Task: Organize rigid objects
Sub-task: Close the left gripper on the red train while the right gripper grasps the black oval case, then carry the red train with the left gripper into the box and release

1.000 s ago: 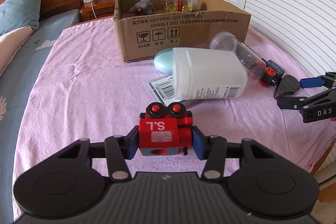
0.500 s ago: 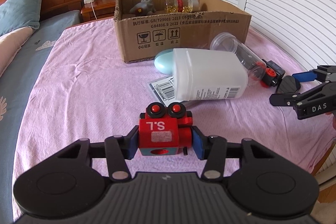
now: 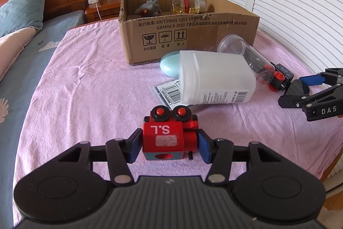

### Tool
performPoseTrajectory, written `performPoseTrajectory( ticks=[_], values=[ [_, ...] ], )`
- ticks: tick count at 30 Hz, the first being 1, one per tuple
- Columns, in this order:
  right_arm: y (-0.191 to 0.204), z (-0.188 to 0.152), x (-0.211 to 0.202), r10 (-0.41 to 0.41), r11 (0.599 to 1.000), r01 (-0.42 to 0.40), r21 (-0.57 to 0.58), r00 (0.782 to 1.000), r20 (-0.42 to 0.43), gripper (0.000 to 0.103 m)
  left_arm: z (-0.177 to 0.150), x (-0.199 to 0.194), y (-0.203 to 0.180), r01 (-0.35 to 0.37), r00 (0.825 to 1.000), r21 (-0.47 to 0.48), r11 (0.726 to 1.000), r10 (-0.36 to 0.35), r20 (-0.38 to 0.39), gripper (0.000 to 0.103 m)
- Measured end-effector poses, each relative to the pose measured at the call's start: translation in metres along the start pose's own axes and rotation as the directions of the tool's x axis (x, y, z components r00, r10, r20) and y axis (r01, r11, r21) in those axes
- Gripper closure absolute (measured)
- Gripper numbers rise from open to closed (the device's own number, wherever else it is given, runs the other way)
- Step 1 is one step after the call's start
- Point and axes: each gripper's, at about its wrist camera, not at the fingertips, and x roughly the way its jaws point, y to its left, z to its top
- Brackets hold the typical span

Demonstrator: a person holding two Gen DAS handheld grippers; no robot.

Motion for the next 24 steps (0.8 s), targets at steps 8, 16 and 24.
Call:
performPoseTrajectory(
  ticks=[8, 16, 24],
  values=[
    [0.003, 0.001, -0.003, -0.009, 1.0, 0.009, 0.009, 1.0, -0.028, 0.01, 0.002, -0.001, 0.003, 0.03, 1.0, 0.008, 1.0, -0.03, -0.011, 0.053],
    [0.001, 0.004, -0.011, -0.003, 1.0, 0.004, 0.008, 0.998, -0.06, 0.01, 0.006, -0.007, 0.01, 0.033, 0.998, 0.061, 0.998, -0.03, -0.056, 0.053],
    [0.005, 0.017, -0.03, 0.012, 0.999, -0.013, -0.039, 0.999, -0.039, 0.01, 0.02, -0.023, 0.023, 0.053, 0.996, 0.082, 0.995, -0.047, -0.072, 0.053]
  ],
)
